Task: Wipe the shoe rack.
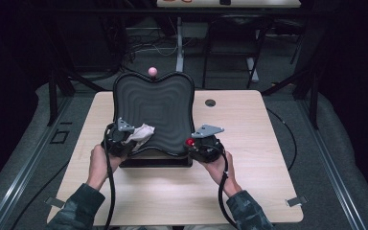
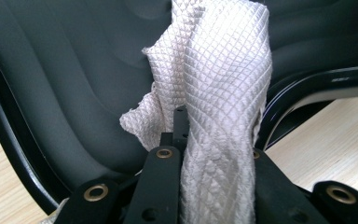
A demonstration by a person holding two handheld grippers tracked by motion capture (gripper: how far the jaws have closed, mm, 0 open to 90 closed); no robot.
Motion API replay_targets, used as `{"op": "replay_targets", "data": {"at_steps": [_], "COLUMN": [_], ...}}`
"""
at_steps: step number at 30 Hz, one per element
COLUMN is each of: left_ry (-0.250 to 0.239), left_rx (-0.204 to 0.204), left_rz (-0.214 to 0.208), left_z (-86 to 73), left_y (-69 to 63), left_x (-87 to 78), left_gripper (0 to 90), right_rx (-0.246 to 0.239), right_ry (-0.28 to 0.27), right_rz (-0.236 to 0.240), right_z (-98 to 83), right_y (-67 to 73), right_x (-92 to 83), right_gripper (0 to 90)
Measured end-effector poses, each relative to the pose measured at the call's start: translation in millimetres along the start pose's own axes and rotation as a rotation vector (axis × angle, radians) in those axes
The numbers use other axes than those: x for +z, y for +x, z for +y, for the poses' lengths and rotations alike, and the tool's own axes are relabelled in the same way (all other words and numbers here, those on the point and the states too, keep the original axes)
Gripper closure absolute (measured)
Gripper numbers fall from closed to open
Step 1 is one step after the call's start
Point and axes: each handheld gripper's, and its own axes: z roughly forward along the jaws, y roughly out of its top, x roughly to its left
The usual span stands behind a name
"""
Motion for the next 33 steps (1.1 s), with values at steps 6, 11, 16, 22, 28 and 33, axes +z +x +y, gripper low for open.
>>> {"op": "replay_targets", "data": {"at_steps": [6, 11, 16, 22, 28, 33], "left_ry": [-0.035, -0.061, -0.08, -0.112, -0.15, -0.179], "left_rx": [0.006, 0.002, 0.001, -0.019, -0.056, -0.068], "left_rz": [-0.004, 0.003, 0.021, 0.048, 0.113, 0.174], "left_z": [6.4, 14.0, 24.8, 40.9, 68.0, 95.8], "left_y": [-3.6, 1.0, 7.8, 21.4, 40.5, 55.5], "left_x": [-6.5, -11.1, -15.8, -20.9, -25.8, -26.7], "left_gripper": [84.8, 84.8, 84.8, 84.8, 84.9, 84.9], "right_rx": [0.002, 0.003, 0.002, 0.002, 0.002, 0.001], "right_ry": [-0.005, -0.003, -0.003, -0.004, -0.005, -0.007], "right_rz": [0.0, 0.002, 0.002, 0.002, -0.001, 0.001], "right_z": [-0.5, -0.4, -0.4, -0.4, -0.6, -0.8], "right_y": [0.6, 0.4, 0.3, 0.4, 0.5, 0.2], "right_x": [-0.1, -0.1, -0.1, 0.0, -0.1, 0.0], "right_gripper": [60.2, 60.2, 60.2, 60.2, 60.2, 60.2]}}
